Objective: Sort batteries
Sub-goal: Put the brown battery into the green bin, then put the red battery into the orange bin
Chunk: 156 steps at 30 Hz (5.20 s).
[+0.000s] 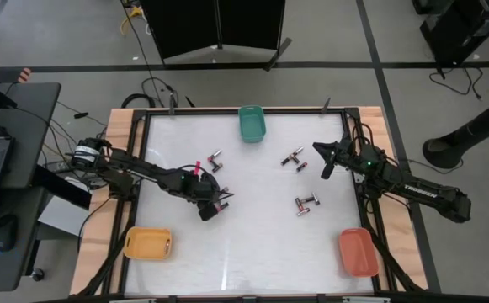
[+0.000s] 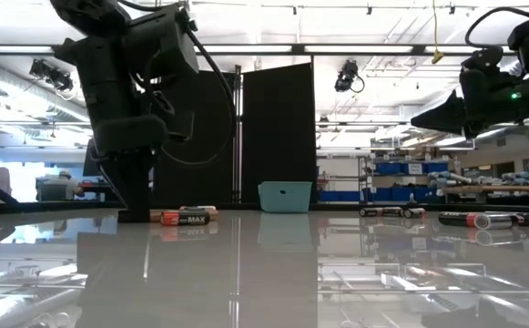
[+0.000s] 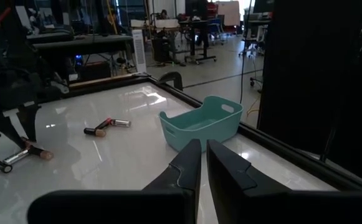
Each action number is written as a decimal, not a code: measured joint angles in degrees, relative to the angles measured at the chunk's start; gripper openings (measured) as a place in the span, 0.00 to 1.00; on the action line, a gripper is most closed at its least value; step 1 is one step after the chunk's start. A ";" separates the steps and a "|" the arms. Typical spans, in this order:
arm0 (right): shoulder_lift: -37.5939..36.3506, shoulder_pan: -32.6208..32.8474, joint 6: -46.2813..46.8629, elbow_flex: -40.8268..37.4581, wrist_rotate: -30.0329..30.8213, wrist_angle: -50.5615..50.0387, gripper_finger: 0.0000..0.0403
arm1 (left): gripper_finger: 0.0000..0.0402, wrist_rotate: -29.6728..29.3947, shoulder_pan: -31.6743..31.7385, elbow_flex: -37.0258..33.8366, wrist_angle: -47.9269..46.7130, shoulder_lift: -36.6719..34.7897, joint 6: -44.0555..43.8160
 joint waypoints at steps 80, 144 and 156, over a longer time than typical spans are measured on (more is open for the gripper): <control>0.00 -0.02 0.00 -0.01 -0.02 0.37 0.10 | 0.11 14.21 42.45 83.95 -31.40 49.05 58.65; -0.02 -0.01 0.00 -0.01 0.00 0.39 0.10 | 0.07 13.61 39.34 88.76 -27.82 44.40 59.82; -0.02 -0.02 0.00 -0.01 -0.02 0.39 0.10 | 0.03 15.14 38.41 88.76 -19.18 44.09 58.56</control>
